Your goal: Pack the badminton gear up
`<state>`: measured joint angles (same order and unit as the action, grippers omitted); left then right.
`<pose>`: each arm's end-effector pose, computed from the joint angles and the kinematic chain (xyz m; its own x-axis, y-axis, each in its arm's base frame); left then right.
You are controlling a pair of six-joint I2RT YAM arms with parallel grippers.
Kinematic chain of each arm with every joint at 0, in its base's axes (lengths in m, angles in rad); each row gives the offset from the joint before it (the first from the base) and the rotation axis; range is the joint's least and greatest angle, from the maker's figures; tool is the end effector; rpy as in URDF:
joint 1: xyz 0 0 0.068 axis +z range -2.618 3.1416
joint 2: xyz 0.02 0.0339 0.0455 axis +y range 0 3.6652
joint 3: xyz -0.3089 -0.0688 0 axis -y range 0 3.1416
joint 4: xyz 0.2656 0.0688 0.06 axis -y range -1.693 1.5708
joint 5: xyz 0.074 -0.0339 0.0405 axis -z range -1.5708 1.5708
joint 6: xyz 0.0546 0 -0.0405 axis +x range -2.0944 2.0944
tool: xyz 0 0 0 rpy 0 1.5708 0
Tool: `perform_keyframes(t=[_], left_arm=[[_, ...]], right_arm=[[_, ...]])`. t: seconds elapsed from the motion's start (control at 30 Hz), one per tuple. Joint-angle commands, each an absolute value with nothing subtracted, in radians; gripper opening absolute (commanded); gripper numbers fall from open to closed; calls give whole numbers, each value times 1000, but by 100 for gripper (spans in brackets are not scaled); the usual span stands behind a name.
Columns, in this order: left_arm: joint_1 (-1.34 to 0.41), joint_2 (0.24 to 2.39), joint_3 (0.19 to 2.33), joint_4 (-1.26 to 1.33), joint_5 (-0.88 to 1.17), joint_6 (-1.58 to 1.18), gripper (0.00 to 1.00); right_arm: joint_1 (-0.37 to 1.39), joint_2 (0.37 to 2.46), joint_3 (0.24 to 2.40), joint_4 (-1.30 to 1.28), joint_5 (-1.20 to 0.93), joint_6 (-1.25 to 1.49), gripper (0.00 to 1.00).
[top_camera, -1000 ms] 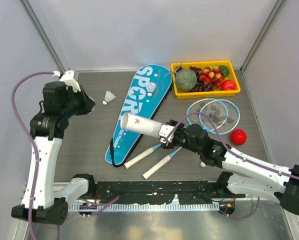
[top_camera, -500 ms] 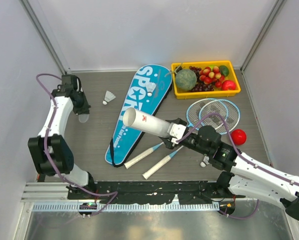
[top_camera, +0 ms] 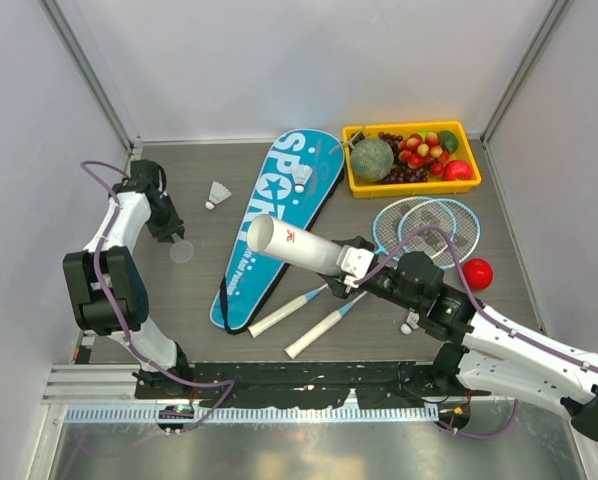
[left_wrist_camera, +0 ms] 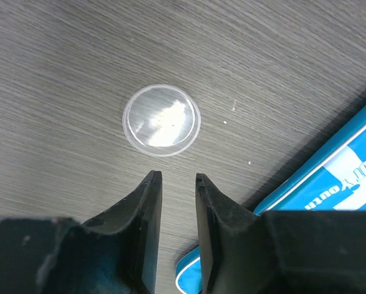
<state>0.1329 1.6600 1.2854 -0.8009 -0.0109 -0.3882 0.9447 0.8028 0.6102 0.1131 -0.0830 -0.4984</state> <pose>0.3629 0.0491 0.2611 -0.7950 -0.4881 -0.3602 -0.4727 0.8706 -0.1365 0.1168 0.1692 0.3335 0.3683 -0.3037 -0.8787 -0.7741 0.4233 -0.4707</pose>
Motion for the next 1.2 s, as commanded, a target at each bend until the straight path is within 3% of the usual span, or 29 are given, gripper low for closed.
perform_keyframes(t=[0.0,0.23,0.47,0.7,0.87,1.0,1.17], left_arm=[[138,1671,1276,-758,-37,-403,34],[126,1611,1330,-661,102,-261,43],[86,1733,1540,-678,193,-80,49],[63,1854,1741,-698,337,201,45],[57,1933,1880,-827,555,498,42],[20,1966,1933,-883,552,711,45],[-52,2089,2116,-1023,404,986,47]], right_arm=[[942,781,627,204,-64,-497,28],[942,778,652,184,-9,-370,29],[942,746,660,155,-35,-382,29],[943,759,709,143,-84,-396,29],[942,805,739,120,-133,-422,29],[942,839,752,100,-150,-431,29],[943,850,795,69,-211,-442,30]])
